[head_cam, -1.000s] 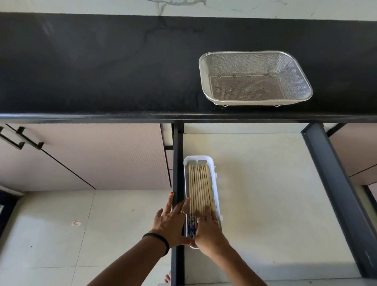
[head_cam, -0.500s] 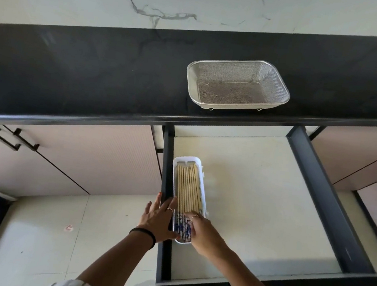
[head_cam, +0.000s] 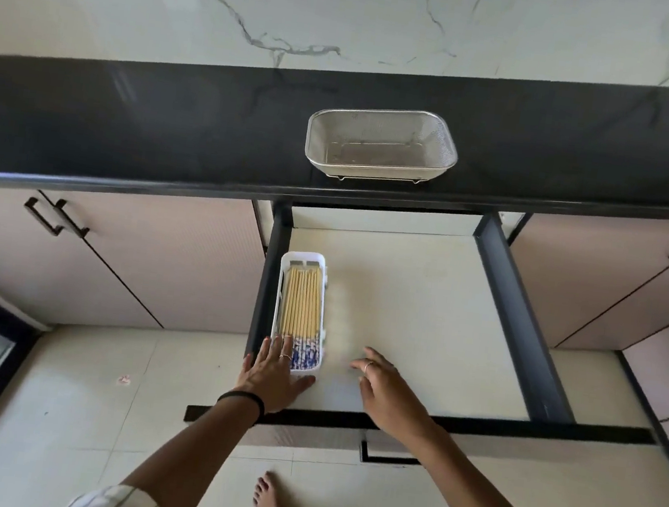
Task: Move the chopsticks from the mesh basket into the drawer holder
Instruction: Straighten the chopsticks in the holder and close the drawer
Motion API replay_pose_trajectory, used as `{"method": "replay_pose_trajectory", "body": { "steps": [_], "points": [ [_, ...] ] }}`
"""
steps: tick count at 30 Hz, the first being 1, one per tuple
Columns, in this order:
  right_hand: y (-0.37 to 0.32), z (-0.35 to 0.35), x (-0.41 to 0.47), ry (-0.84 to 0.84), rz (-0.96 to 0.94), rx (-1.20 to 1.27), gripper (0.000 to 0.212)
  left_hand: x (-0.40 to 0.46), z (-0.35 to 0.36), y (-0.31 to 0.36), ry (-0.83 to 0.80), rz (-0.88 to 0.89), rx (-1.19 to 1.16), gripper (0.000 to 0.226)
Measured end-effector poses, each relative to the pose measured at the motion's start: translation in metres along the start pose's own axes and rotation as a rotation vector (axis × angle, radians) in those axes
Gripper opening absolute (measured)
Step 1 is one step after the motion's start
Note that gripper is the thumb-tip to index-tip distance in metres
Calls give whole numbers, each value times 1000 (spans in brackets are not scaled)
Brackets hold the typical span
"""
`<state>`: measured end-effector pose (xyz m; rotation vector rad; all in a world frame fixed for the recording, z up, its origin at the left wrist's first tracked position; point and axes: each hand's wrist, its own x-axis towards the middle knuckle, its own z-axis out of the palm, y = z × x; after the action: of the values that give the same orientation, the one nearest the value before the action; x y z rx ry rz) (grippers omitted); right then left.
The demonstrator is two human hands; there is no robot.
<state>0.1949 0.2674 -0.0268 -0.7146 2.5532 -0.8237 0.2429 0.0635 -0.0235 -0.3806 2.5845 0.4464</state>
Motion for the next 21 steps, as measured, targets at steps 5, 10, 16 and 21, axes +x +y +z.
{"method": "replay_pose_trajectory", "body": {
  "steps": [5,10,16,21],
  "points": [
    [14,-11,-28,39,-42,-79,36,-20,9,19,20,-20,-81,76],
    [21,-18,-42,63,-85,-168,36,-34,14,39,18,11,-74,73],
    [38,-25,-62,45,-94,-316,43,-53,33,61,128,14,-41,66],
    [49,-25,-68,35,-60,-341,53,-64,47,69,186,94,17,70]
  ]
}}
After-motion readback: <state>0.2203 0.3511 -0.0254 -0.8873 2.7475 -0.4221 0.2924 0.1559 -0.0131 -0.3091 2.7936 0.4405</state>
